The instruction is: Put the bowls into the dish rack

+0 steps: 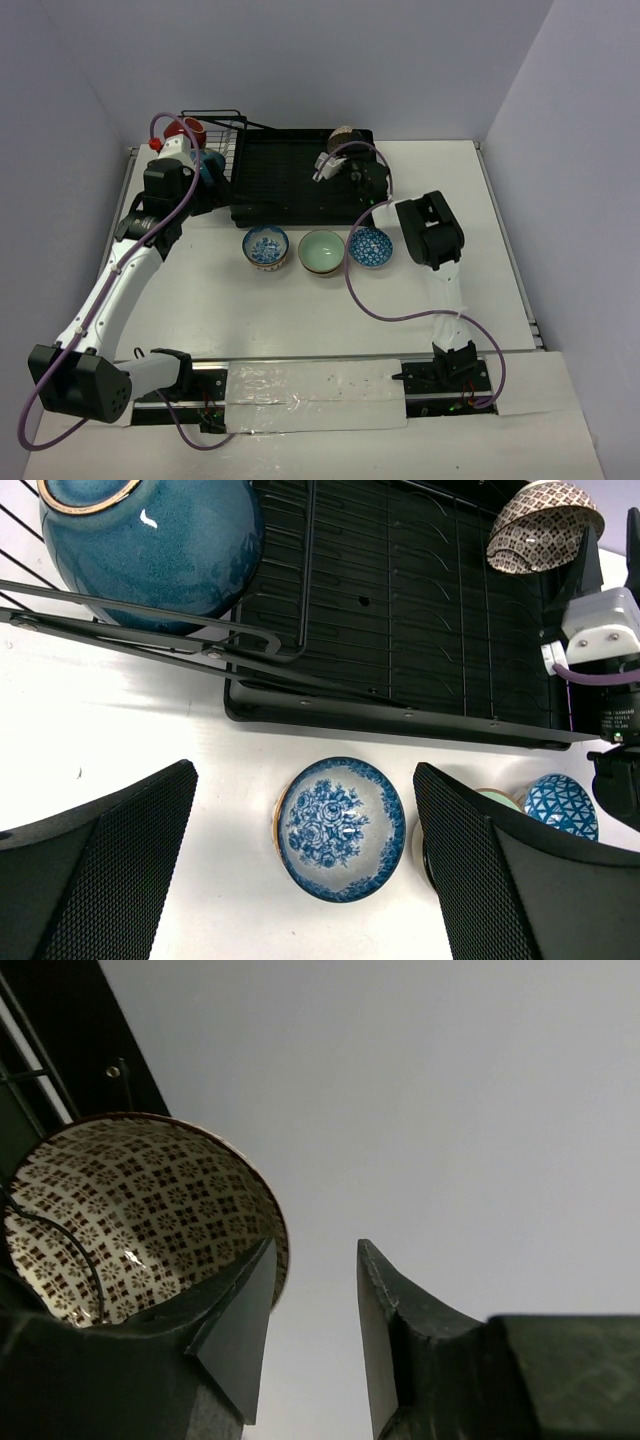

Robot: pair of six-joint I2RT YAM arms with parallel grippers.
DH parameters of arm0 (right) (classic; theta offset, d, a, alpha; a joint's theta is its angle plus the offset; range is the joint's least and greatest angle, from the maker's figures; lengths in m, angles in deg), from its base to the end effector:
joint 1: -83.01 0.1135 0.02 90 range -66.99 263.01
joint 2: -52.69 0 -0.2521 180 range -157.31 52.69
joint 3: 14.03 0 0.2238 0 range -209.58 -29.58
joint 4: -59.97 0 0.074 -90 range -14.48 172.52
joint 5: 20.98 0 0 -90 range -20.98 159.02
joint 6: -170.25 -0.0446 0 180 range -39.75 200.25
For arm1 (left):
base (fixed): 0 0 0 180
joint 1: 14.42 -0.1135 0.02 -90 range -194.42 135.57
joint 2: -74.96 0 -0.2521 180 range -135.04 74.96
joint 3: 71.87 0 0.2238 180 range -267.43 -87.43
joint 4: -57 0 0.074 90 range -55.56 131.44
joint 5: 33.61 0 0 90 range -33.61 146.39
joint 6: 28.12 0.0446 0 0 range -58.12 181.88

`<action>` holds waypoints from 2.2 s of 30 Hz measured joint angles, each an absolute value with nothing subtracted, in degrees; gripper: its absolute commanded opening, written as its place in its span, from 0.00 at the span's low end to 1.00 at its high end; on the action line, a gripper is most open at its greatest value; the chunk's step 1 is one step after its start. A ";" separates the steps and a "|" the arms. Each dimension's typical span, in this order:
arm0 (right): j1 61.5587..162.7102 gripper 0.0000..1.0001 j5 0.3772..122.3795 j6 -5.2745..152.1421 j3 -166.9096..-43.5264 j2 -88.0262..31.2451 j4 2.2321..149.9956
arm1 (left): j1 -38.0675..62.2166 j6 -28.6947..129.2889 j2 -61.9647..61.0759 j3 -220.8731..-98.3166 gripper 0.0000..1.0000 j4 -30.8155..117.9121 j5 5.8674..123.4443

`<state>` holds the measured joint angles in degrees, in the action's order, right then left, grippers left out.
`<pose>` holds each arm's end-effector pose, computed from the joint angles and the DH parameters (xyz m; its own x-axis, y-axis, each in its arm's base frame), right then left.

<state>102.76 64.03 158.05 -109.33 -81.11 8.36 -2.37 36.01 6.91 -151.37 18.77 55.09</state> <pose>0.4551 0.1675 0.1830 0.4521 -0.8723 -0.1865 0.1207 0.2670 -0.9561 0.2457 -0.0514 0.3383 -0.4789 -0.3438 -0.8077 -0.0223 0.9246 -0.3803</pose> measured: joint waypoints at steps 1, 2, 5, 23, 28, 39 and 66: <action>102.76 0.47 64.22 157.79 -108.80 -80.74 7.73 | -2.35 35.94 6.98 -151.32 0.95 18.92 55.09; 102.76 0.48 64.53 157.50 -108.06 -80.23 7.07 | -2.35 35.88 7.08 -151.22 0.95 19.16 55.18; 102.76 0.50 65.62 156.08 -105.37 -77.85 5.50 | -2.37 35.68 7.83 -150.60 0.96 19.53 55.57; 102.71 0.86 91.22 94.44 -87.10 -18.29 42.42 | -2.72 35.68 10.01 -150.32 0.99 19.29 57.76; 102.56 0.85 93.31 71.65 -87.67 -13.96 67.75 | -2.72 35.70 10.14 -150.32 0.99 19.27 58.00; 99.72 0.71 80.99 50.32 -78.60 -18.60 94.72 | -2.74 35.70 10.80 -150.32 0.99 19.27 58.09; 99.26 0.00 74.65 46.97 -77.05 -31.89 92.88 | -2.76 36.14 10.80 -149.99 0.99 19.10 58.04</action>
